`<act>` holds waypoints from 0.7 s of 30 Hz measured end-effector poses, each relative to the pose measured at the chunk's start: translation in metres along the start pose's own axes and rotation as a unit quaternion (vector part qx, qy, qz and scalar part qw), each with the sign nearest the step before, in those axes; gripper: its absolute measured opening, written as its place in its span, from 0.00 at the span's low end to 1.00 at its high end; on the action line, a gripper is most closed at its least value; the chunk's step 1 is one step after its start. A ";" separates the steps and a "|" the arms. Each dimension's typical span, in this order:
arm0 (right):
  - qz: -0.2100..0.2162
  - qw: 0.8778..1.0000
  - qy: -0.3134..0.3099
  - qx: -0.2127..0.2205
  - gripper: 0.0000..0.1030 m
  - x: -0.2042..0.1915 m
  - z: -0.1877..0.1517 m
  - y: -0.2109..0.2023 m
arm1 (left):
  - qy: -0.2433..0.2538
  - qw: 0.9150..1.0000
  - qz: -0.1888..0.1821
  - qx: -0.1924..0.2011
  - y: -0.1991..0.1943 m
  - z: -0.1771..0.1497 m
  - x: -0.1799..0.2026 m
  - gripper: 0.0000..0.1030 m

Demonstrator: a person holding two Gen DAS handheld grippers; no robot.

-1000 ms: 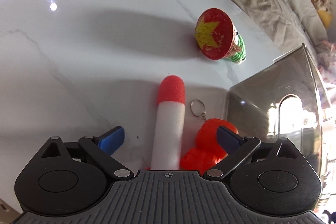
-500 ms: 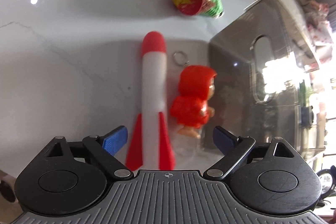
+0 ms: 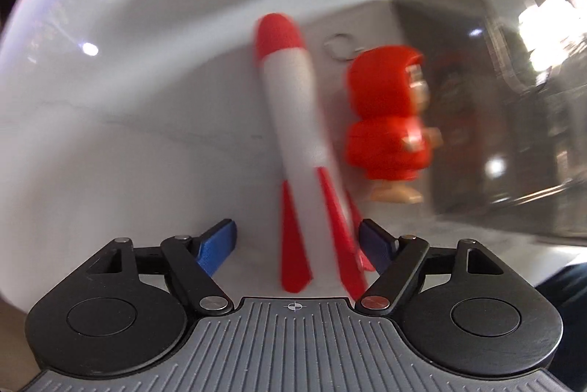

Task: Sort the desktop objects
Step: 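Move the left tool down to the white-and-red rocket and close on it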

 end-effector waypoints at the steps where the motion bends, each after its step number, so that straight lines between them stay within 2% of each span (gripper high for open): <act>1: -0.001 1.000 0.000 0.001 1.00 0.001 0.000 -0.001 | -0.012 1.000 0.003 0.000 -0.002 -0.002 -0.008 0.81; 3: -0.002 1.000 0.003 0.004 1.00 0.004 0.002 -0.003 | -0.035 0.999 0.010 0.003 -0.007 -0.004 -0.025 0.81; 5: -0.001 1.000 0.009 0.006 1.00 0.006 0.004 -0.004 | -0.048 0.999 -0.009 0.015 -0.014 -0.004 -0.034 0.89; 6: 0.001 1.000 0.012 0.005 1.00 0.006 0.004 -0.003 | -0.051 0.998 -0.023 0.022 -0.018 -0.003 -0.035 0.90; 8: 0.005 1.000 0.016 -0.001 1.00 0.005 0.002 0.001 | -0.039 0.998 -0.040 0.030 -0.022 0.004 -0.030 0.90; 11: 0.010 1.000 0.015 -0.014 1.00 0.000 -0.004 0.007 | -0.002 0.999 -0.034 0.025 -0.017 0.014 -0.016 0.89; 12: 0.014 1.000 0.012 -0.016 1.00 -0.003 -0.006 0.007 | 0.005 0.999 -0.027 0.022 -0.014 0.018 -0.012 0.88; 14: 0.019 1.000 0.004 -0.013 1.00 -0.006 -0.008 0.003 | 0.013 1.000 -0.014 0.018 -0.009 0.026 -0.007 0.79; 18: 0.015 1.000 -0.001 0.001 1.00 -0.003 -0.005 -0.006 | -0.001 1.000 0.010 0.017 0.002 0.036 -0.013 0.70; 21: 0.014 1.000 0.006 0.008 1.00 0.003 0.000 -0.010 | 0.014 0.999 0.024 0.026 0.001 0.037 -0.008 0.61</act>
Point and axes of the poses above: each gripper's, at about its wrist camera, not at the fingertips, and y roughly the way its jaws point, x to its right, z to its top, the point moved 5 cm from there along y, roughly the way its jaws point, and after that the axes turned 6 degrees about y, right-handed, at the moved point
